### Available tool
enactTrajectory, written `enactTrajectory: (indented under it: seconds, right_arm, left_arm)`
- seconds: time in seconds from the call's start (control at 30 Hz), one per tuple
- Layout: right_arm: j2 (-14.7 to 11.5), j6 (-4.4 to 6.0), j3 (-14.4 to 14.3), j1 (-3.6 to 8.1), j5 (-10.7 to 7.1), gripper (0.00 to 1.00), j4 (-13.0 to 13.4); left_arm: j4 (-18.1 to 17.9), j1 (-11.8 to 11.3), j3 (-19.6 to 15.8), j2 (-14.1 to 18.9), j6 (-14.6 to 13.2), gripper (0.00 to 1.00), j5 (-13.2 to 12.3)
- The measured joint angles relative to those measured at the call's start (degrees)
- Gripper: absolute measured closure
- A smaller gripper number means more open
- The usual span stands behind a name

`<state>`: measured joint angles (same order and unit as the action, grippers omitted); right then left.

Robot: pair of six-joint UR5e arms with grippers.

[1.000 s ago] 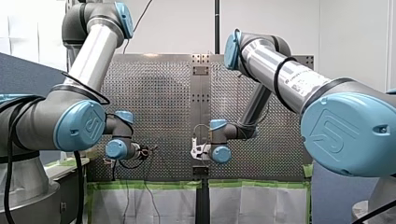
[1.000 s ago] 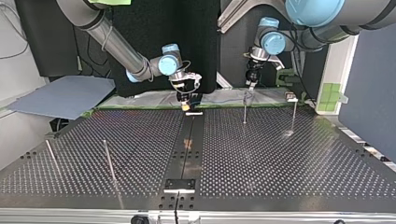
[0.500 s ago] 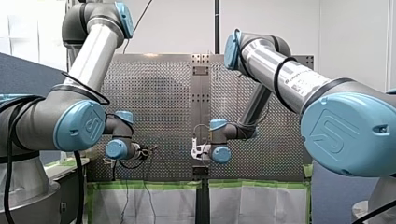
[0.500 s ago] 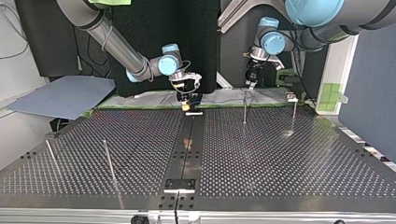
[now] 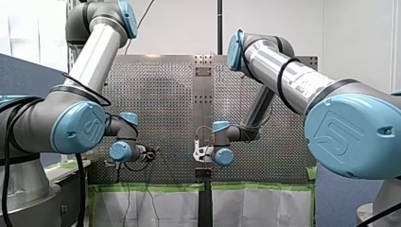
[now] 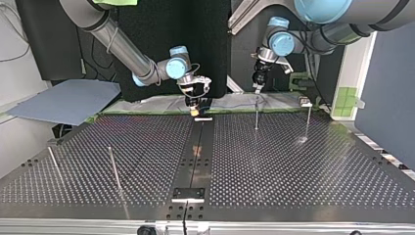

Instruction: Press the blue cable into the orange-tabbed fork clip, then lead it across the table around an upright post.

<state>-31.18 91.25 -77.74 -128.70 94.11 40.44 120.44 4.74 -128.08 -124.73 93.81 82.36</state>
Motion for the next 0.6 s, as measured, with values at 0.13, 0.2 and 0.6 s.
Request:
enactTrajectory:
  seconds: [0.13,0.2,0.6]
  right_arm:
    - [0.0,0.00,0.0,-0.01,0.03,1.00,0.1]
    - [0.0,0.00,0.0,-0.01,0.03,1.00,0.1]
    - [0.0,0.00,0.0,-0.01,-0.04,1.00,0.2]
  left_arm:
    - [-0.1,1.1,0.5,0.0,0.0,0.00,1.1]
    - [0.0,1.8,0.9,0.0,0.0,0.00,1.6]
    - [0.7,7.6,5.9,-0.2,1.7,0.00,7.3]
